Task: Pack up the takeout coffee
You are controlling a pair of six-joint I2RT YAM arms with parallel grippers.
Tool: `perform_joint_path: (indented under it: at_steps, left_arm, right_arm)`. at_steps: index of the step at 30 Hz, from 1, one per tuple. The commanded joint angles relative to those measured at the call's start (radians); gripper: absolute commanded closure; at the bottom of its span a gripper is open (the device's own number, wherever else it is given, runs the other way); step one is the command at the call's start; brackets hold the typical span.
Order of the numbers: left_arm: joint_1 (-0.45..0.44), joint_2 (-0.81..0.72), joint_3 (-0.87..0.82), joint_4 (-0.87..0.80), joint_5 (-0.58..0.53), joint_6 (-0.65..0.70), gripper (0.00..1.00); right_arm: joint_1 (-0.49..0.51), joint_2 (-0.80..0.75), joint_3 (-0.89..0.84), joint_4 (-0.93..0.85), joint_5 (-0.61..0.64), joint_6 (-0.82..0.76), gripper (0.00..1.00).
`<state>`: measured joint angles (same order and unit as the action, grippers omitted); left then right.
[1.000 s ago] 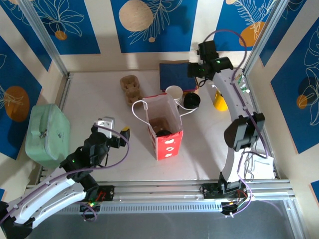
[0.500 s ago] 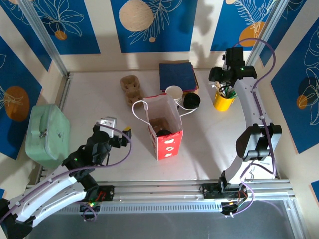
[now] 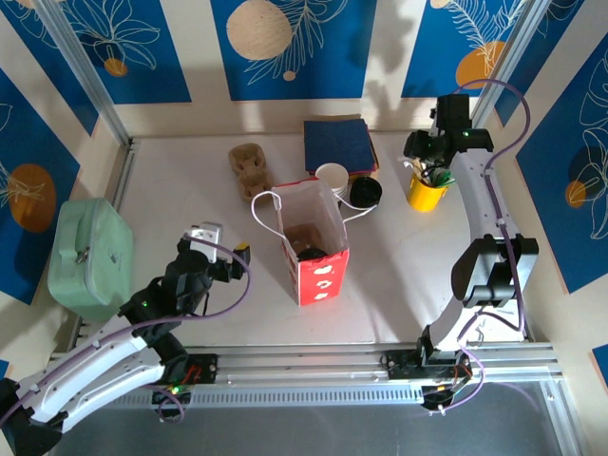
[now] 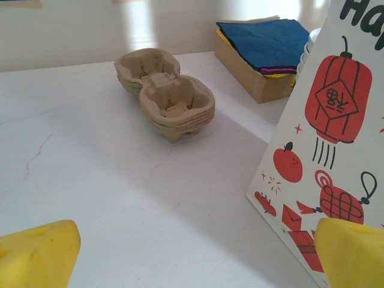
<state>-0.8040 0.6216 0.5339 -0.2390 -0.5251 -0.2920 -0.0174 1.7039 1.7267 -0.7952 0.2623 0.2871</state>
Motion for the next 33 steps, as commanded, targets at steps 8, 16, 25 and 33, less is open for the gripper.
perform_joint_path:
  at_steps: [8,16,25,33]
  left_arm:
    - [-0.009,0.009,0.001,0.046,0.014,-0.011,0.00]
    - [-0.008,0.009,-0.002,0.040,0.009,-0.004,0.00]
    - [-0.008,0.019,0.000,0.055,0.007,0.005,0.00]
    - [-0.008,0.028,-0.003,0.053,0.013,0.001,0.00]
  right_arm:
    - [-0.026,0.085,0.057,0.030,-0.018,0.037,0.47]
    - [-0.027,0.175,0.134,-0.015,0.001,0.037,0.47]
    - [-0.029,0.191,0.149,-0.024,0.021,0.030,0.55]
    - [-0.043,0.194,0.140,-0.017,0.024,0.030,0.60]
